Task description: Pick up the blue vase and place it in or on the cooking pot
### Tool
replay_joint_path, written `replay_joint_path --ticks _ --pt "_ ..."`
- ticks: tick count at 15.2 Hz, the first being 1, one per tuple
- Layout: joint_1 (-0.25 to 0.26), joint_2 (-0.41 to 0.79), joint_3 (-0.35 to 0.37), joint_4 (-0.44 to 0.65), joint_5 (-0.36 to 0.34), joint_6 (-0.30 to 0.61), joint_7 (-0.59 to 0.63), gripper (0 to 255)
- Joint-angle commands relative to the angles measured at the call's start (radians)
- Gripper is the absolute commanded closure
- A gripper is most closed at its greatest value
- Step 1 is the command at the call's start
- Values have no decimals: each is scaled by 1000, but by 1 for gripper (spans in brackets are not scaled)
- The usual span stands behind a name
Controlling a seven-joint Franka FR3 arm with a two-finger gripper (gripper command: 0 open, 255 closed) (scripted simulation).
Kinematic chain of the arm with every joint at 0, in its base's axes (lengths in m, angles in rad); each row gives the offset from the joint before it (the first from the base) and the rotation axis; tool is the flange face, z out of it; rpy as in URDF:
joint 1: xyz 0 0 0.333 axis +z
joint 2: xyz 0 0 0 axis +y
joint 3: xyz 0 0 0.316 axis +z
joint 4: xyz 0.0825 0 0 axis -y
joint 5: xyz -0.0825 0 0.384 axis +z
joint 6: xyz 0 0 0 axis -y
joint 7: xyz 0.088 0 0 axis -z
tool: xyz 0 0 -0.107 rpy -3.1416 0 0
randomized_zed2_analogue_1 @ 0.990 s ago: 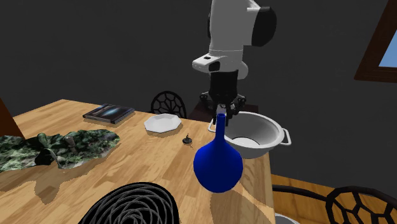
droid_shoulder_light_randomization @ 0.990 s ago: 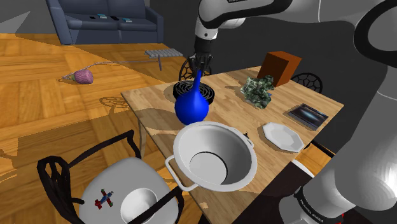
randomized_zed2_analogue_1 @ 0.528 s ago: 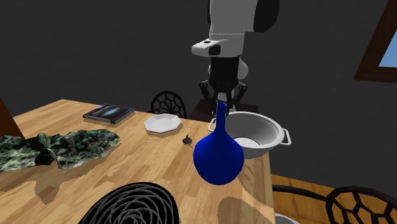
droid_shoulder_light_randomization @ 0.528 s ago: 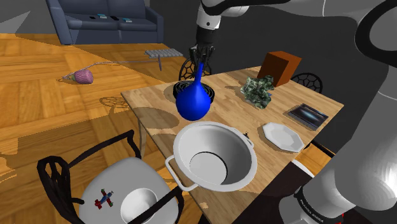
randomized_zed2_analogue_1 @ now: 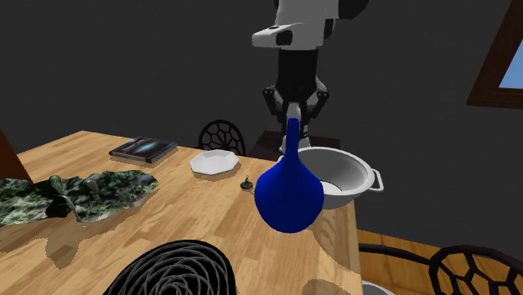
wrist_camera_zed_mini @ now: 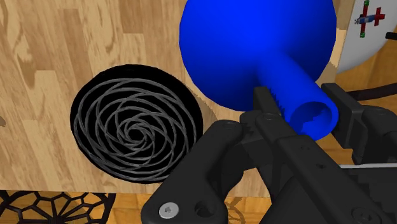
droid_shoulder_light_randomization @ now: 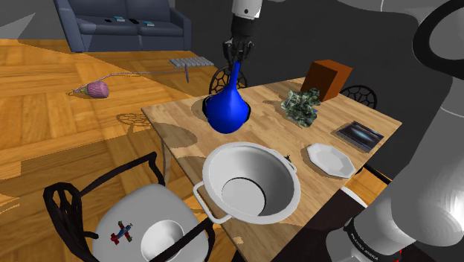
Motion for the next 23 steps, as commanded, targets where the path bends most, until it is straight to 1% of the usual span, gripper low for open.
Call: replay_joint_path --ticks 1,9,17,20,23 --pt "1 4 0 34 0 -28 1 255" --pt "4 37 1 189 -3 -151 2 255" --pt "9 100 2 393 -8 -291 4 255" --pt "20 -19 11 267 -1 -284 27 255" --pt "33 -121 21 173 6 -293 52 255"
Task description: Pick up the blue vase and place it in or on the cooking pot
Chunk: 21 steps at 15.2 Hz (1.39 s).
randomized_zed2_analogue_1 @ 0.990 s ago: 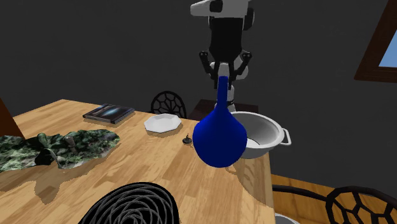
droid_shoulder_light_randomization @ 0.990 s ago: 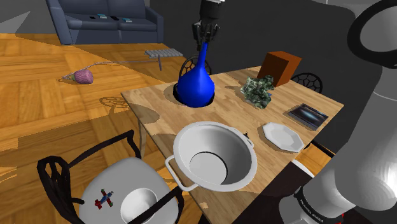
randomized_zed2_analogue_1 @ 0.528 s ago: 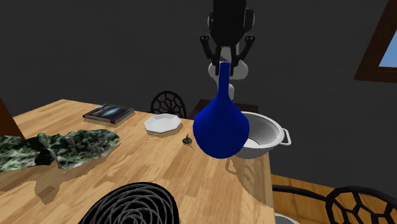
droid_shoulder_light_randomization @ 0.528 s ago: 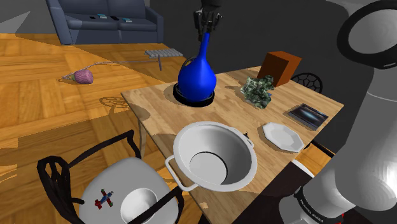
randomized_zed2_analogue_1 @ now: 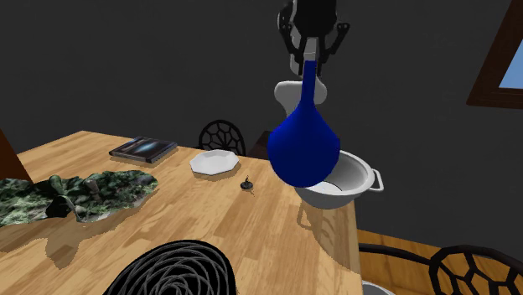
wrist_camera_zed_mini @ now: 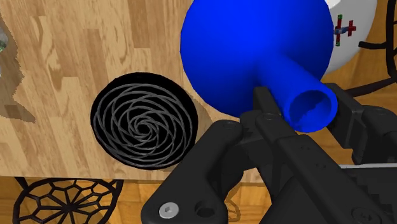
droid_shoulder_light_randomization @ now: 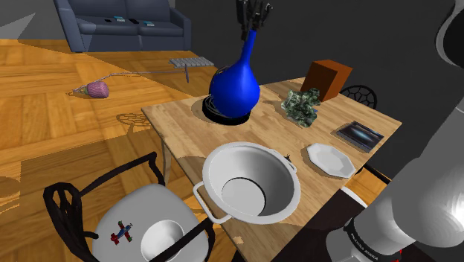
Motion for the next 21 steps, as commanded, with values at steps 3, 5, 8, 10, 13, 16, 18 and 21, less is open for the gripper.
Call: replay_joint_path --ticks 3,5,8,10,13,16,18,21 --pt "17 -114 16 -81 9 -31 35 255" --pt "26 -170 25 -118 15 -49 54 255" --pt "39 -246 39 -159 26 -84 84 255" --pt "49 -293 50 -178 33 -111 106 255" --pt "63 -356 67 -195 46 -156 140 255" --pt "76 -411 86 -197 61 -207 178 255" --pt "85 -443 101 -192 72 -243 205 255" --pt "89 -479 105 -241 80 -229 213 255"
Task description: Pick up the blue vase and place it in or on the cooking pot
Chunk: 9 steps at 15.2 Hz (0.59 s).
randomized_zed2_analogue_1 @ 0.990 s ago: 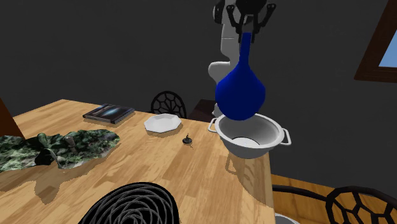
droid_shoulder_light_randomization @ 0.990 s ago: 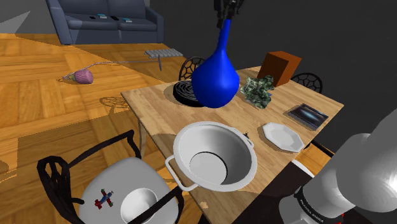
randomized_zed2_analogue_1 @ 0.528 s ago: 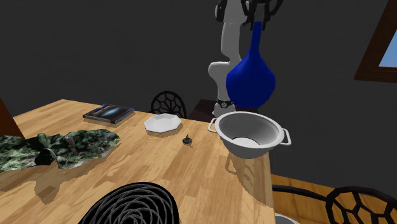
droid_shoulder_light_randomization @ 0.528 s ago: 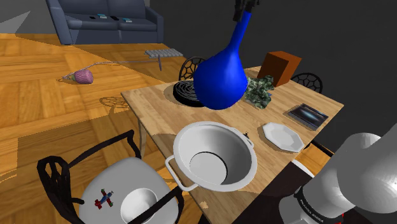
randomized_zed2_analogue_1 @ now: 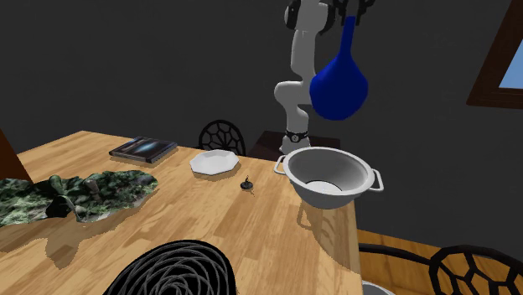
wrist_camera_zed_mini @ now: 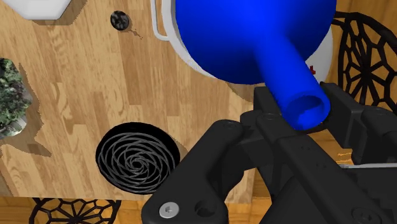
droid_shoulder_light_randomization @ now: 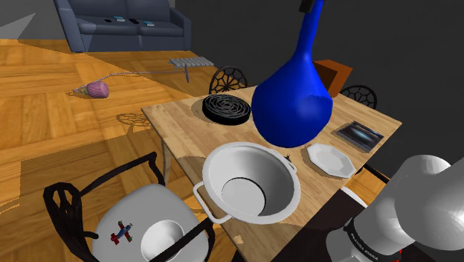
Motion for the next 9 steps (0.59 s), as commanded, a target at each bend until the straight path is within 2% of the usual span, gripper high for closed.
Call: replay_joint_path --ticks 1,9 --pt "2 -26 0 -49 4 24 0 255" --pt "5 -100 -5 -237 13 139 -11 255"
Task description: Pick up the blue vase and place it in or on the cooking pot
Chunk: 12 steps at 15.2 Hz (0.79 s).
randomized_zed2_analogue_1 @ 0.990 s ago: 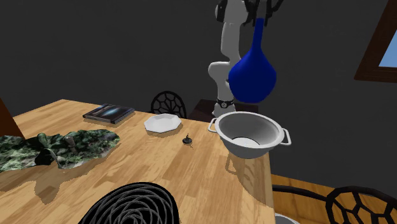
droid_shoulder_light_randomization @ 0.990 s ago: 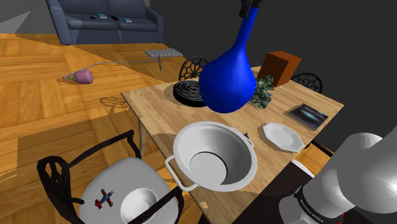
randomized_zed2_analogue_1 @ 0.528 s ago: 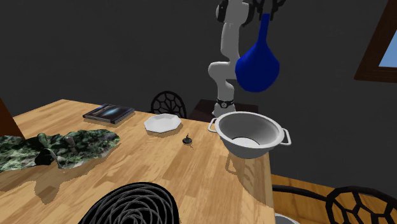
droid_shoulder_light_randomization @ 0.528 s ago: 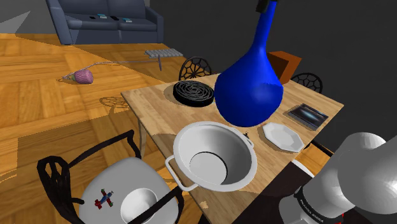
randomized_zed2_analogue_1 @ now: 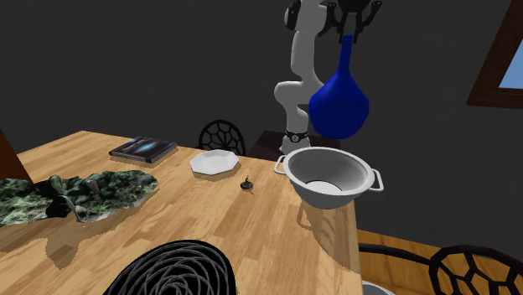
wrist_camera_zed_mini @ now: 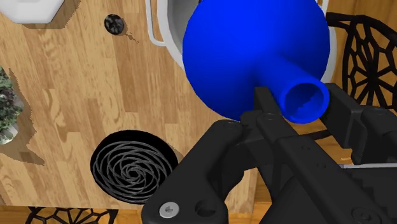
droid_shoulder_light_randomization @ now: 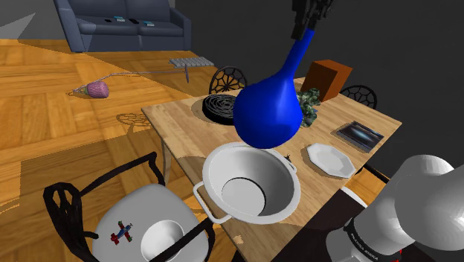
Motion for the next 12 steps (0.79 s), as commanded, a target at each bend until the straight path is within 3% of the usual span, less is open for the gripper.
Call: replay_joint_path --ticks 1,12 --pt "1 -20 -2 -47 2 30 -4 255" --pt "7 -91 -1 -264 12 176 -14 255"
